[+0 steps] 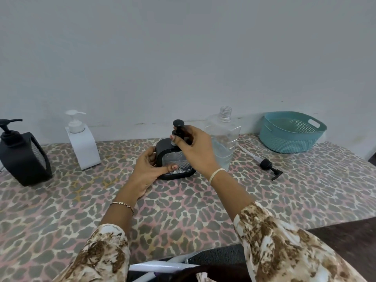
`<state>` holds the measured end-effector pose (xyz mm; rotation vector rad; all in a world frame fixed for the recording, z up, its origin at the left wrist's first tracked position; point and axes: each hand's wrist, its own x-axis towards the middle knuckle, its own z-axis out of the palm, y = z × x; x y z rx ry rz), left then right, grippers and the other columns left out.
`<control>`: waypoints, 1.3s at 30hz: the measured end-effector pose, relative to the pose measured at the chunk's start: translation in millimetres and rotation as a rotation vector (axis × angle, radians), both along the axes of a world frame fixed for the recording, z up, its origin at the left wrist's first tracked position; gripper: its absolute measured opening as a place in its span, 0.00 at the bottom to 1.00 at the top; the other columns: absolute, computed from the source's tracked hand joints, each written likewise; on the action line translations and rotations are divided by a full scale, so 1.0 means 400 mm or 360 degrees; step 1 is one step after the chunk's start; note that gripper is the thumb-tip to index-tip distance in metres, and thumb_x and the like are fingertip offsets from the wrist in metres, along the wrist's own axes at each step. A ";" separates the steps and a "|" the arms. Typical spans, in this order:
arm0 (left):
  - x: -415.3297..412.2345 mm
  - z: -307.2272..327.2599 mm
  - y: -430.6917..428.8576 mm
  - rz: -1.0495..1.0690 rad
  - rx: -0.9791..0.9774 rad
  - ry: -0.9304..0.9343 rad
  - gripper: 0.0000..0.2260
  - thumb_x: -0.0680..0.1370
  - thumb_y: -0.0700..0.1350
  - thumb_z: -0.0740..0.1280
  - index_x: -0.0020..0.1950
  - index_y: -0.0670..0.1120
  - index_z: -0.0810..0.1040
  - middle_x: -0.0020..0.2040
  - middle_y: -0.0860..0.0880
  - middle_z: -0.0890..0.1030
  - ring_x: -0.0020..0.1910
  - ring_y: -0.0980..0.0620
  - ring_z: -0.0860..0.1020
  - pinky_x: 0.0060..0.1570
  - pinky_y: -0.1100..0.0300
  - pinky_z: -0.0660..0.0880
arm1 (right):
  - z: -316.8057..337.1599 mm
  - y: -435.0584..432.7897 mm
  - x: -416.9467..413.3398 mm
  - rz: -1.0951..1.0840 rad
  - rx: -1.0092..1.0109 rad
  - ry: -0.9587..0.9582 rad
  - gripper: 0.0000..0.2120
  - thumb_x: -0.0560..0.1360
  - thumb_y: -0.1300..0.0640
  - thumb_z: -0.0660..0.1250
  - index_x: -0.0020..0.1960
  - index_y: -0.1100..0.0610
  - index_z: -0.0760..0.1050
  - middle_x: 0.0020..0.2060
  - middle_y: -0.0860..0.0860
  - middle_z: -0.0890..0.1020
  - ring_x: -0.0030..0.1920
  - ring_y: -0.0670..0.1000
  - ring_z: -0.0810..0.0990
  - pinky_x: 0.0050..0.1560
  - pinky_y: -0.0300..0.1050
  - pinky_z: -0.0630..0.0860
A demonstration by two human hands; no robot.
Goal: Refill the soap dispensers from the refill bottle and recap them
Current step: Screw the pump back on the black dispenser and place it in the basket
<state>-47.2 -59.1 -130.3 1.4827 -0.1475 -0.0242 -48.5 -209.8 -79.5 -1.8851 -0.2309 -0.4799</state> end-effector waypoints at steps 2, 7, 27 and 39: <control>-0.001 -0.004 -0.003 0.0034 -0.0015 -0.0006 0.26 0.64 0.30 0.76 0.59 0.46 0.75 0.50 0.48 0.83 0.47 0.57 0.83 0.43 0.65 0.79 | -0.001 0.012 0.001 -0.0128 -0.0055 -0.0055 0.12 0.70 0.52 0.75 0.50 0.55 0.80 0.43 0.47 0.83 0.44 0.46 0.81 0.48 0.41 0.79; -0.003 -0.008 -0.003 0.0034 -0.0021 -0.0020 0.27 0.63 0.31 0.77 0.57 0.50 0.75 0.51 0.50 0.83 0.49 0.57 0.83 0.46 0.63 0.79 | 0.008 0.032 0.003 -0.0360 -0.0127 -0.0120 0.19 0.65 0.44 0.78 0.40 0.53 0.71 0.36 0.47 0.79 0.37 0.47 0.76 0.39 0.42 0.75; -0.010 -0.008 -0.001 -0.0015 -0.0036 -0.0022 0.29 0.59 0.38 0.78 0.59 0.48 0.75 0.52 0.49 0.83 0.50 0.56 0.83 0.49 0.61 0.80 | -0.011 0.029 -0.025 -0.0296 -0.0145 -0.0128 0.11 0.73 0.52 0.72 0.53 0.53 0.77 0.47 0.46 0.79 0.46 0.42 0.77 0.50 0.39 0.76; -0.003 -0.015 0.004 -0.0039 -0.0054 0.0008 0.33 0.59 0.40 0.79 0.62 0.48 0.74 0.56 0.45 0.82 0.55 0.49 0.82 0.54 0.53 0.79 | -0.013 0.038 -0.035 -0.0203 0.0034 -0.0110 0.11 0.75 0.56 0.68 0.56 0.55 0.75 0.49 0.47 0.81 0.48 0.44 0.79 0.51 0.46 0.78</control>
